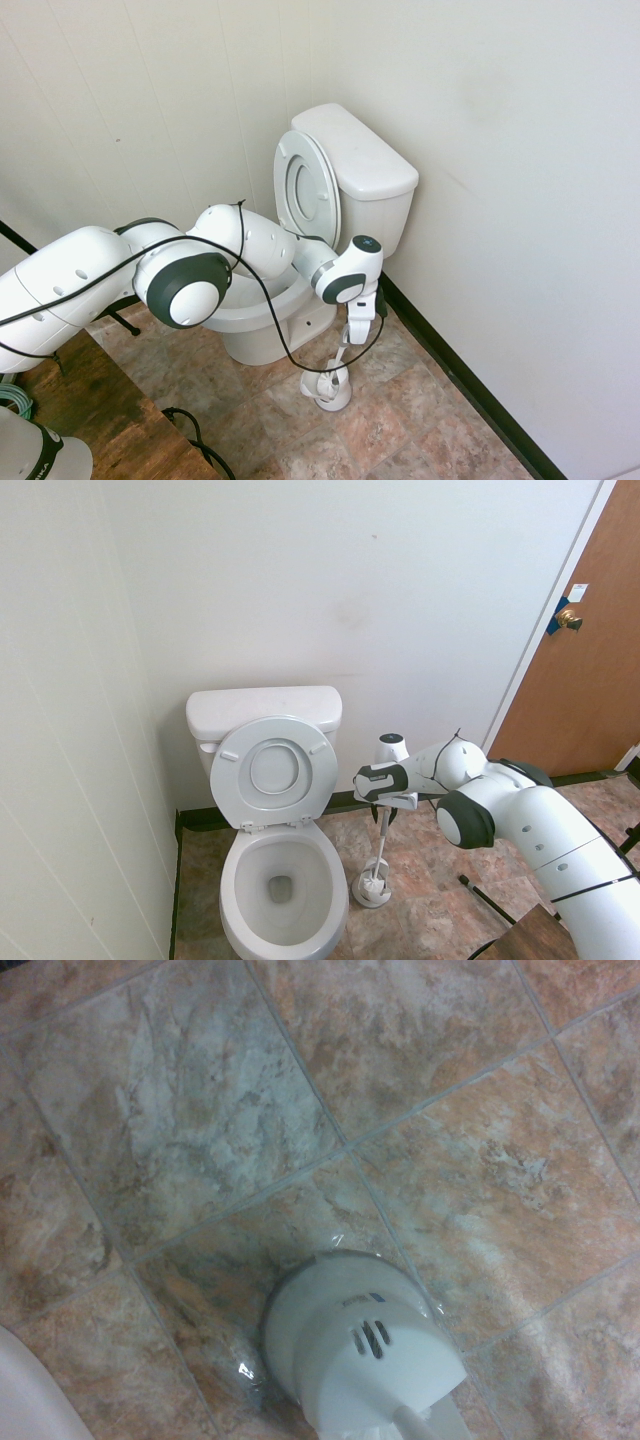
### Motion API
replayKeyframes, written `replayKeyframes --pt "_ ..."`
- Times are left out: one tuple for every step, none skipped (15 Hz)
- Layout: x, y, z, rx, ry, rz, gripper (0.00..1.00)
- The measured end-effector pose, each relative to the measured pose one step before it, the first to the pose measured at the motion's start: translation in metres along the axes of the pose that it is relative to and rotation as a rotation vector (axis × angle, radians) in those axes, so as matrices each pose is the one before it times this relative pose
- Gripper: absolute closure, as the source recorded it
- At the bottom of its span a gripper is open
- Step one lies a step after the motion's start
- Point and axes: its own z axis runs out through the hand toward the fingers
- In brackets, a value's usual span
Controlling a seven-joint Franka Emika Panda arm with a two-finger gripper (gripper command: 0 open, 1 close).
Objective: Clean the toilet
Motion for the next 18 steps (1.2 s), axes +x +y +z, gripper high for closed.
replayKeyframes --pt "0.00057 0.00027 -0.00025 -0.00028 -0.00018 -0.0026 1.0" --pt "0.001 0.00045 -0.00115 0.00056 -0.00018 -0.00376 1.0" --pt "0.00167 0.00082 -0.00202 0.00352 0.00049 -0.00511 1.0" --pt "0.00158 0.00162 -0.00107 0.0062 0.00152 -0.00745 1.0" --pt "0.00131 0.00308 -0.0002 0.01022 0.00233 -0.0098 1.0" --pt "0.00125 0.00523 0.00185 0.01308 0.00125 -0.01047 1.0" --pt "0.0022 0.00695 0.00095 0.01825 0.00219 -0.00641 1.0" --pt "0.00297 0.00768 0.00047 0.01549 0.0005 -0.00359 1.0" --pt "0.00246 0.00865 0.00089 0.01527 -0.0018 -0.00273 1.0" --pt "0.00209 0.00945 0.00146 0.01657 0.0017 -0.00612 1.0" --pt "0.00141 0.0092 0.00063 0.01688 0.00046 -0.00411 1.0" --pt "-0.0005 0.0099 0.00063 0.01268 -0.00148 -0.00119 1.0" --pt "-0.00146 0.00991 -0.00055 0.0094 -0.00251 -0.00158 1.0" --pt "-0.00239 0.01128 -0.00074 0.00343 -0.00507 -0.00274 1.0" --pt "-0.00288 0.01167 -0.00054 0.00314 -0.00365 -0.00353 1.0" --pt "-0.00305 0.01166 -0.00083 0.0049 -0.00119 -0.001 1.0" --pt "-0.00327 0.0092 -0.00167 0.00345 -0.00286 -0.00158 1.0" --pt "-0.0023 0.00582 -0.00255 0.00072 -0.0032 -0.00139 1.0"
